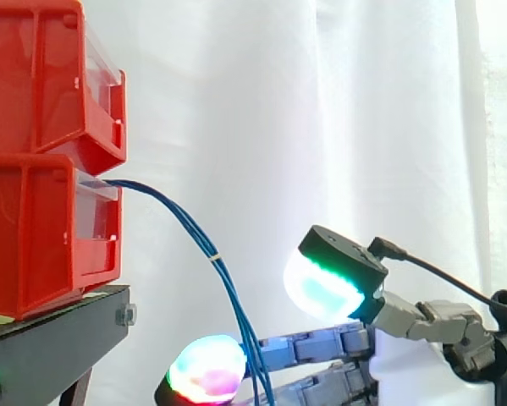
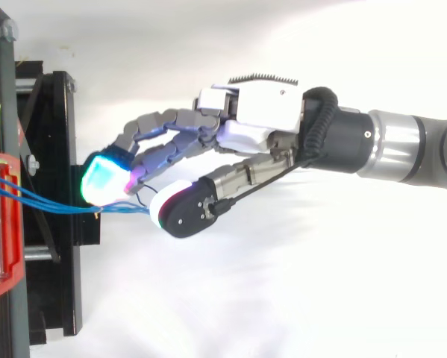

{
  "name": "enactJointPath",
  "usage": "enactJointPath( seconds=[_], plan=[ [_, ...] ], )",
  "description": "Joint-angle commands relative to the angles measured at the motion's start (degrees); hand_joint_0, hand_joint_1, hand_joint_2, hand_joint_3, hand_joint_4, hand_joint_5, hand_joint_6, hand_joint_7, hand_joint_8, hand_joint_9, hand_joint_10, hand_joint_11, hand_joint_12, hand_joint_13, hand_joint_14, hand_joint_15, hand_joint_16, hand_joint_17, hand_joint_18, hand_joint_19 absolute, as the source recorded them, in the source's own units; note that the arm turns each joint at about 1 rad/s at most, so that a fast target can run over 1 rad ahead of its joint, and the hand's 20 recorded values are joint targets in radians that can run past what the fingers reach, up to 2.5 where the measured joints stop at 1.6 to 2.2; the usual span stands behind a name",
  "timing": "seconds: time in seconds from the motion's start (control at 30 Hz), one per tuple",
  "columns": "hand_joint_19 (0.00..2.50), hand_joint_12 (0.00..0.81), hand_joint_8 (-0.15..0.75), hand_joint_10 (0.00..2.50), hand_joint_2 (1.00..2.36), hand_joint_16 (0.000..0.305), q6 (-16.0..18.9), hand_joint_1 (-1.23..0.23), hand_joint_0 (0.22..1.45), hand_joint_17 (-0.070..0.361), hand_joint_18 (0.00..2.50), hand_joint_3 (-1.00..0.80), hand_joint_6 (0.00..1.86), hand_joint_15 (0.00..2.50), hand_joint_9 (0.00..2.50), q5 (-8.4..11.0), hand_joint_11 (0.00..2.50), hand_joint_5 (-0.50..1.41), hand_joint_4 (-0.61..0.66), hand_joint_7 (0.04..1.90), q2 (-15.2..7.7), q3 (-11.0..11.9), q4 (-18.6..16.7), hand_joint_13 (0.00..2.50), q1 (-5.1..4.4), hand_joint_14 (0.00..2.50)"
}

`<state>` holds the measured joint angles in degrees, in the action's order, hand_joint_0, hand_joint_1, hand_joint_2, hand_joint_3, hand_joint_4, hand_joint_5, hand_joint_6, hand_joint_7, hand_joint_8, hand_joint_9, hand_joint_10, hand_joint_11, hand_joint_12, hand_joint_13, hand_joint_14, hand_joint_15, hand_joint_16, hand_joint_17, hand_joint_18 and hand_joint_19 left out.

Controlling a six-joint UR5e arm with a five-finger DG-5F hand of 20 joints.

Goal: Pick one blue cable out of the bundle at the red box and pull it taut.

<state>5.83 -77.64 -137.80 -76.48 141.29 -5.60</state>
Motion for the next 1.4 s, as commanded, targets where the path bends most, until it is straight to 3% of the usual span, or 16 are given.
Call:
enactJointPath(
  seconds=[0.0, 0.13, 0.37, 0.6, 1.37],
  plan=[
    [0.23, 0.381, 0.319, 0.00, 1.00, 0.055, 0.67, -0.68, 0.51, 0.124, 0.42, -0.50, 0.50, 0.22, 0.59, -0.85, 0.20, -0.13, 0.34, 0.91, -0.54, 0.63, 0.22, 0.48, -0.47, 0.01],
    [0.23, 0.380, 0.315, 0.00, 1.00, 0.055, -0.56, -0.69, 0.52, 0.123, 0.40, -0.50, 0.50, 0.21, 0.57, -0.94, 0.19, -0.12, 0.38, 0.95, -0.54, 2.65, 0.39, 0.46, -0.82, 0.01],
    [0.24, 0.370, 0.300, 0.00, 1.00, 0.053, -2.31, -0.68, 0.56, 0.120, 0.37, -0.49, 0.50, 0.21, 0.55, -0.94, 0.19, -0.12, 0.35, 1.01, -0.54, 2.74, 0.39, 0.44, -1.78, 0.01],
    [0.23, 0.366, 0.296, 0.00, 1.01, 0.053, -2.31, -0.66, 0.58, 0.118, 0.36, -0.37, 0.50, 0.21, 0.53, -1.03, 0.18, -0.12, 0.30, 1.04, -0.54, 2.83, -0.14, 0.43, -1.78, 0.01],
    [0.23, 0.366, 0.293, 0.01, 1.01, 0.053, -3.72, -0.67, 0.60, 0.118, 0.35, -0.31, 0.50, 0.21, 0.51, -1.11, 0.20, -0.11, 0.22, 1.19, -0.54, 3.88, -1.63, 0.42, -1.17, 0.01]
  ],
)
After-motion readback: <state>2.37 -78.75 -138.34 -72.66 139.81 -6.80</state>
